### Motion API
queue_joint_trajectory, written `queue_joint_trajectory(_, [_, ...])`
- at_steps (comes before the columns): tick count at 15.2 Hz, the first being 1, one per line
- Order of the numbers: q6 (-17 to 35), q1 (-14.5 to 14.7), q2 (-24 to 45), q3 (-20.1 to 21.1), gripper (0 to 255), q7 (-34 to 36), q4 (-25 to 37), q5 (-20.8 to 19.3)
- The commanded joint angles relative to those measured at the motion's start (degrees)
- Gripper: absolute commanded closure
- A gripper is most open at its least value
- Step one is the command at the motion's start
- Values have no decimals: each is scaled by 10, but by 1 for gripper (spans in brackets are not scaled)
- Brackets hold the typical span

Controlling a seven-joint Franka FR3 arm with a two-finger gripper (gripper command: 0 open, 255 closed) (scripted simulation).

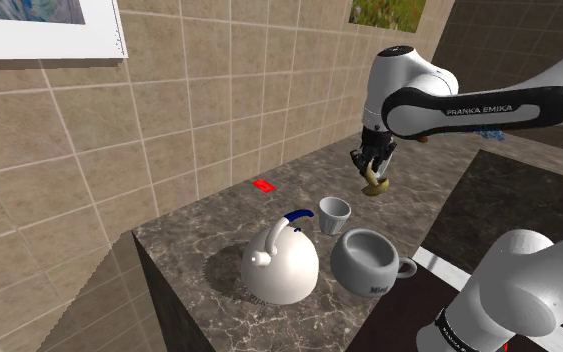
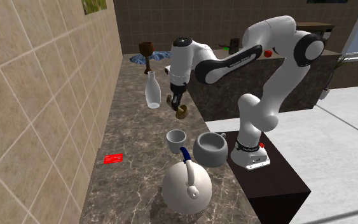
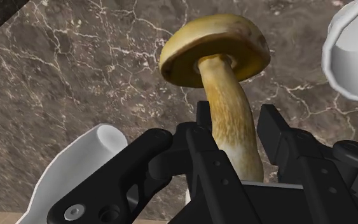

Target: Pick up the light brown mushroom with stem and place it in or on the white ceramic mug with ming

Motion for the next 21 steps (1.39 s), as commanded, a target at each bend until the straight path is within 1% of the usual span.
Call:
queue_joint_trajectory(1, [-19, 9, -34, 17, 255, 17, -21, 10])
queue_joint_trajectory(5, [-54, 33, -94, 57, 255, 56, -57, 38])
queue_joint_trajectory(9, [-93, 62, -145, 100, 255, 98, -82, 75])
queue_joint_trajectory(16, [-158, 119, -206, 184, 255, 179, -97, 153])
queue_joint_trajectory(21, [-122, 123, -208, 189, 255, 187, -135, 157])
